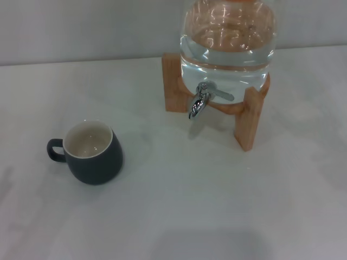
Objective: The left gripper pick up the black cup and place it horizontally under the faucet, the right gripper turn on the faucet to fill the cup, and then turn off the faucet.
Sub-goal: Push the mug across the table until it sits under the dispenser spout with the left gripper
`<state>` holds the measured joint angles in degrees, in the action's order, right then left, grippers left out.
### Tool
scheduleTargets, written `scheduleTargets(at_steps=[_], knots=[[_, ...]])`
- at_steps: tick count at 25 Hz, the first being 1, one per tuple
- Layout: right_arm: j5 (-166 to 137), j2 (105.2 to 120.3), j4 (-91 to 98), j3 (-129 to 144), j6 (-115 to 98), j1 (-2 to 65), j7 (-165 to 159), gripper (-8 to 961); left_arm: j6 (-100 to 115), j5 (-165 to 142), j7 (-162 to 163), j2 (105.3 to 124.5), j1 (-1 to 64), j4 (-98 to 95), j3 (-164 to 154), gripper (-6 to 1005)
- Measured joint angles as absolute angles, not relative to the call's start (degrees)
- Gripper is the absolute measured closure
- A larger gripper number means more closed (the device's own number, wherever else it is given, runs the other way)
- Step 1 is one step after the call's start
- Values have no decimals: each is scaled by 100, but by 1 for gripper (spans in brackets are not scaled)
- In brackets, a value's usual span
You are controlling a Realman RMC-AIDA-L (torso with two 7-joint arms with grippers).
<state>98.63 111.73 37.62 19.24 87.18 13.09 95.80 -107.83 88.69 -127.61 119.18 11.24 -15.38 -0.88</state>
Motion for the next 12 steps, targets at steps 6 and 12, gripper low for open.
scheduleTargets(at_steps=[6, 12], knots=[[9888, 11170, 3762, 1924, 8717, 1309, 9580, 110, -10758, 8866, -12737, 11918, 1136, -1537, -97, 132], [9887, 11170, 3762, 1924, 8718, 1335, 9580, 110, -10606, 8608, -12700, 11900, 1171, -1551, -136, 129]])
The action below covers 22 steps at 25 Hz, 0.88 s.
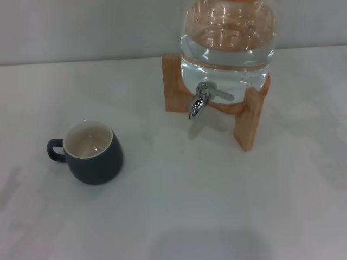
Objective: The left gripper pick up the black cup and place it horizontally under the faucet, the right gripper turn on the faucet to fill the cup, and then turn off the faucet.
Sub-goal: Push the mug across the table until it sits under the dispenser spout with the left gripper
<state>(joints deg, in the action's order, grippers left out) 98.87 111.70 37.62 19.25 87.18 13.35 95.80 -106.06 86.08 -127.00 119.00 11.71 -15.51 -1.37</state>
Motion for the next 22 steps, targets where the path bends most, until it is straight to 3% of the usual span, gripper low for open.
scheduleTargets(at_steps=[22], knots=[[9852, 11169, 3762, 1928, 8696, 1351, 9580, 110, -9769, 8389, -14435, 11926, 1135, -547, -143, 128]])
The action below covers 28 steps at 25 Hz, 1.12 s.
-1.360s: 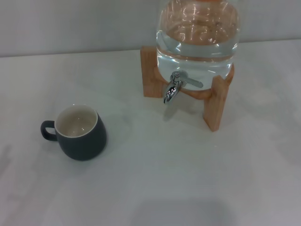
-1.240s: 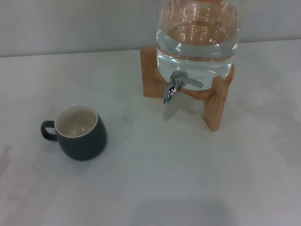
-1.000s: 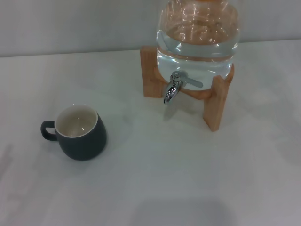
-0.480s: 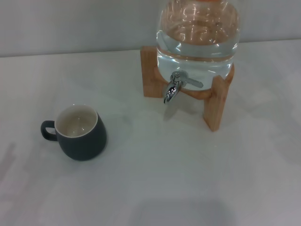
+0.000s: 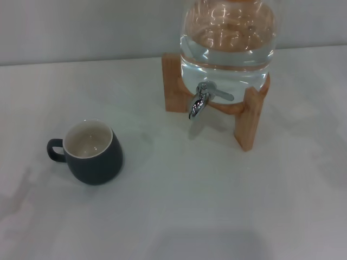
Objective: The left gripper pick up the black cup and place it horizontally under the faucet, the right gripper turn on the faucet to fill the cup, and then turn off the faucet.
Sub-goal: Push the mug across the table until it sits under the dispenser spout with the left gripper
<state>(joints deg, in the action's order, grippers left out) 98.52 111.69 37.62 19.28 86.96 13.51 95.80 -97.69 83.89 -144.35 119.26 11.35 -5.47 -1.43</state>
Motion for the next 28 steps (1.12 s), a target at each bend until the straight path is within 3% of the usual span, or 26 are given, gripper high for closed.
scheduleTargets(at_steps=[28], knots=[[9840, 11126, 3762, 1986, 8630, 1386, 9580, 110, -8875, 7681, -15424, 11953, 1028, 350, -141, 128]])
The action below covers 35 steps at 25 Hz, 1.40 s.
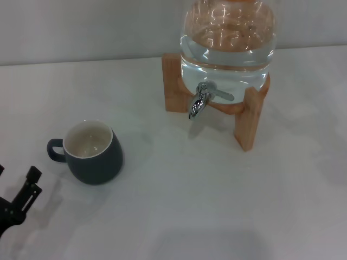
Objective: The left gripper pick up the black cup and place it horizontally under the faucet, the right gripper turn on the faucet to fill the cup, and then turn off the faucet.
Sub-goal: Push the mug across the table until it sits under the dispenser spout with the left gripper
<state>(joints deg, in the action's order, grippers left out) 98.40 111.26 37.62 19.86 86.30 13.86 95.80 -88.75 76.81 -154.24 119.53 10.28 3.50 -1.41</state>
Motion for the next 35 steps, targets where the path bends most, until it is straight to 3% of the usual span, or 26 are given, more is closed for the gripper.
scheduleTargets(at_steps=[35], knots=[[9773, 11117, 3718, 1959, 8628, 1347, 9580, 110, -8350, 7463, -15421, 11929, 813, 398, -91, 130]])
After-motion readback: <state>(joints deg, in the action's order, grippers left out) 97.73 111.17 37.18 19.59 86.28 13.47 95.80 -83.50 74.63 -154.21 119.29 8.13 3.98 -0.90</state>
